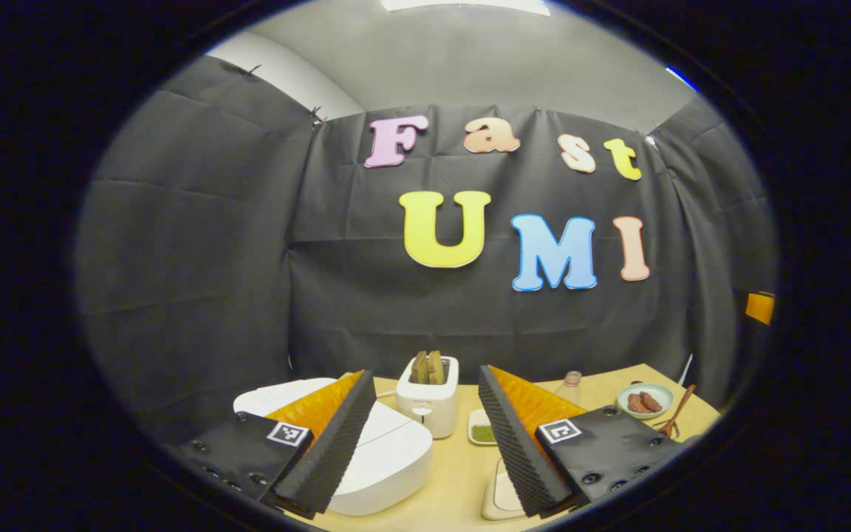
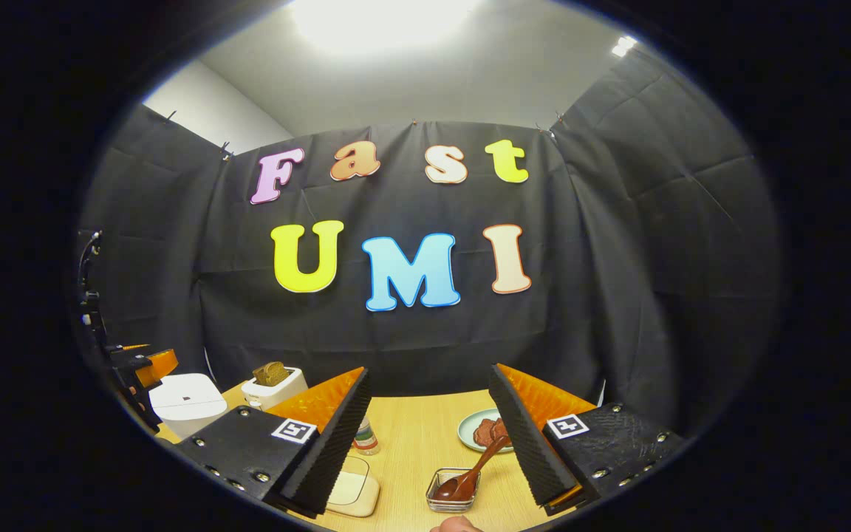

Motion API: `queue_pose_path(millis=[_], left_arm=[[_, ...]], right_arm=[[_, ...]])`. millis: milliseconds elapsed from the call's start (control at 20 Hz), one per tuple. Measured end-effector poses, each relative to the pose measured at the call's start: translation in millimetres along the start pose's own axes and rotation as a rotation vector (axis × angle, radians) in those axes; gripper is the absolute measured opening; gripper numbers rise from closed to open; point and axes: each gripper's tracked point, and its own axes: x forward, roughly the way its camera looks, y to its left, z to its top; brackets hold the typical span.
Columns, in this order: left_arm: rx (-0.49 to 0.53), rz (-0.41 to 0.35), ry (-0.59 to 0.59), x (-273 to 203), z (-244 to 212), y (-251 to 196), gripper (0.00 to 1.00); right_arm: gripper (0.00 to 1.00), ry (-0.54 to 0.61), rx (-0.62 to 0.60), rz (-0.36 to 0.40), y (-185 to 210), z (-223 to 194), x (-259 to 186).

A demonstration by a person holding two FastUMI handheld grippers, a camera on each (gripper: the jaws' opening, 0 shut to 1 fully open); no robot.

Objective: Close the left gripper, press the button to open the rice cooker; take a wooden spoon from the chopstick holder with the right hand, scoop a spoonful of rice and pour it into the rice cooker, then put the wooden spoon back into the chopstick holder.

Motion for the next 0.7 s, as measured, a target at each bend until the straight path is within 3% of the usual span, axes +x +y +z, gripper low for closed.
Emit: queue_pose_path(millis=[300,700], left_arm=[[0.025,-0.062,-0.138,-45.9,28.2,-23.6,0.97],[0.048,-0.074,-0.144,-51.6,29.1,-23.8,0.97]], right_arm=[[0.98,-0.089,-0.025,0.004,35.6,8.5,-16.8],[0.98,-0.068,-0.027,-0.004,46.4,1.2,-6.6]])
